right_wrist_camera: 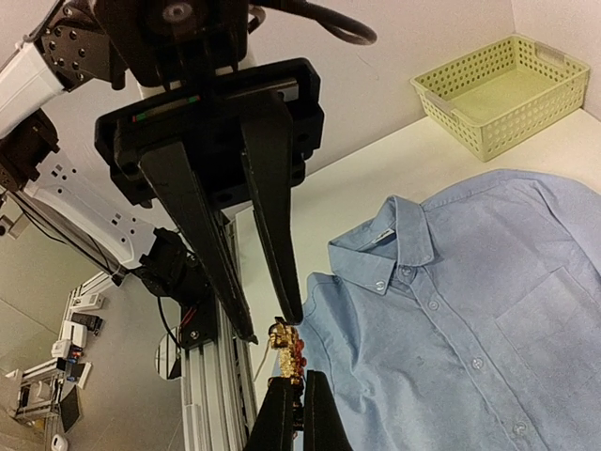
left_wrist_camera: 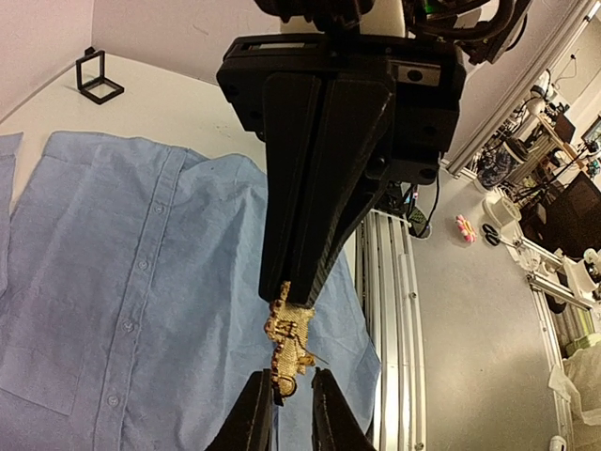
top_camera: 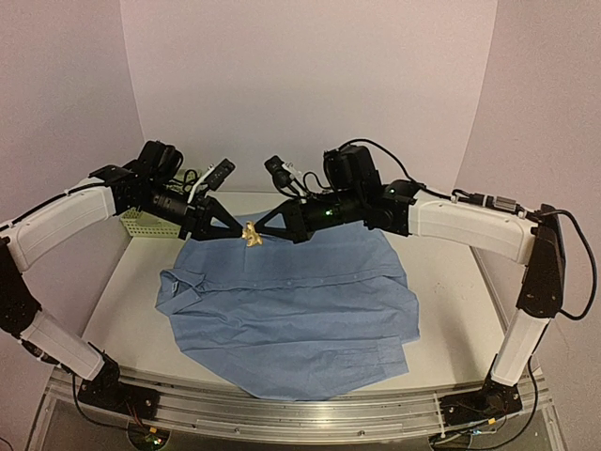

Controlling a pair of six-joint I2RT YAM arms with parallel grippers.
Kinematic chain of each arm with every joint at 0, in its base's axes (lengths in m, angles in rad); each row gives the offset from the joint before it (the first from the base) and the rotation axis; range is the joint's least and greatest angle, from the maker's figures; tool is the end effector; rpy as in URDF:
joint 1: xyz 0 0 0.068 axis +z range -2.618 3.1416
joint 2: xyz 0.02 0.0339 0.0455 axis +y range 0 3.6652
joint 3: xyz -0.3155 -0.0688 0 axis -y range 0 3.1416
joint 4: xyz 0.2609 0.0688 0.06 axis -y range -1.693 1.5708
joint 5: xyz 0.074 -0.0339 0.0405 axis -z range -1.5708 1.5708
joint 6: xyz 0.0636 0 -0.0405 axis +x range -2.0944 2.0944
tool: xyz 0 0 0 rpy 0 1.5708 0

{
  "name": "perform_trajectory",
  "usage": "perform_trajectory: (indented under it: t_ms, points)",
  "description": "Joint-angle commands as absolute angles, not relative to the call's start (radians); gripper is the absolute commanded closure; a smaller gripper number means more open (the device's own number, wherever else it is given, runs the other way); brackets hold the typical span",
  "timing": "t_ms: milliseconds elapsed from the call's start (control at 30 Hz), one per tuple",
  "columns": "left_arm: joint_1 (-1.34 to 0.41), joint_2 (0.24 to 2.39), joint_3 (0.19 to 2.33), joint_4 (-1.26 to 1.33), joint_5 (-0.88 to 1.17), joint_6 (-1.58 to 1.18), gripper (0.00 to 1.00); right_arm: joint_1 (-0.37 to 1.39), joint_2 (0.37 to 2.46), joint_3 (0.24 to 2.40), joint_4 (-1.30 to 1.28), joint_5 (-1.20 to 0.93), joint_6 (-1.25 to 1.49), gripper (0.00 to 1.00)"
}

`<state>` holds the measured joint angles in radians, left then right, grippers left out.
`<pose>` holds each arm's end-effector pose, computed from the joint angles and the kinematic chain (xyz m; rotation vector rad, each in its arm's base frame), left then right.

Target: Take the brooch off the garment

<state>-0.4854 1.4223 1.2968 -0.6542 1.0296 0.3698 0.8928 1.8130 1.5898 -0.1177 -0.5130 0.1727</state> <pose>0.2537 -0.1955 0.3773 1.3367 1.7239 -1.2501 0.2801 0.3976 0.3773 -1.0629 1.7602 1.1821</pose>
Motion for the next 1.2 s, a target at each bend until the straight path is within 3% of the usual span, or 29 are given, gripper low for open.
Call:
perform_trajectory:
  t_ms: [0, 600, 833, 1167]
  points:
    - [-0.485, 1.438, 1.339, -0.701, 1.032, 0.412, 0.83, 0.894, 1.800, 1.644, -0.101, -0.499, 0.158, 1.00]
    - [-0.485, 1.437, 1.362, -0.639, 1.049, 0.342, 0.81, 0.900, 1.810, 1.649, -0.101, -0.506, 0.155, 1.00]
    - [-0.485, 1.442, 1.361, -0.626, 1.069, 0.340, 0.91, 0.901, 1.807, 1.646, -0.101, -0.504, 0.155, 1.00]
    - [-0.485, 1.443, 1.380, -0.633, 1.091, 0.345, 0.94, 0.906, 1.816, 1.649, -0.101, -0.510, 0.151, 1.00]
